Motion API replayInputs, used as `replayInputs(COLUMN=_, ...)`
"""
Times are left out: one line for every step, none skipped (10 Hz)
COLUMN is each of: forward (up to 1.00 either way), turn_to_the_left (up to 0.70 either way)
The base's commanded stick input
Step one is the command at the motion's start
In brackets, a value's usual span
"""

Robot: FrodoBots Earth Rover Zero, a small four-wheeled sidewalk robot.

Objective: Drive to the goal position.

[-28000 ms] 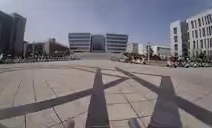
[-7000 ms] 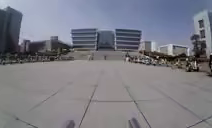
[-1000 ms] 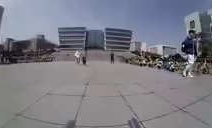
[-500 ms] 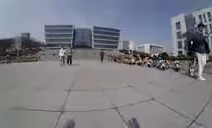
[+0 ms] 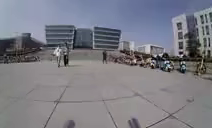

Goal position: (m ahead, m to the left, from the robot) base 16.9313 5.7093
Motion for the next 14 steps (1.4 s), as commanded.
replayInputs(forward=1.0, turn_to_the_left=0.0)
replayInputs(forward=1.0, turn_to_the_left=0.0)
replayInputs(forward=1.0, turn_to_the_left=0.27)
replayInputs(forward=1.0, turn_to_the_left=0.27)
replayInputs(forward=1.0, turn_to_the_left=0.27)
replayInputs(forward=1.0, turn_to_the_left=0.27)
replayInputs(forward=1.0, turn_to_the_left=0.0)
replayInputs(forward=1.0, turn_to_the_left=0.0)
replayInputs(forward=1.0, turn_to_the_left=0.0)
replayInputs(forward=1.0, turn_to_the_left=0.0)
replayInputs(forward=1.0, turn_to_the_left=0.0)
replayInputs(forward=1.0, turn_to_the_left=0.0)
replayInputs(forward=1.0, turn_to_the_left=0.0)
replayInputs(forward=1.0, turn_to_the_left=0.0)
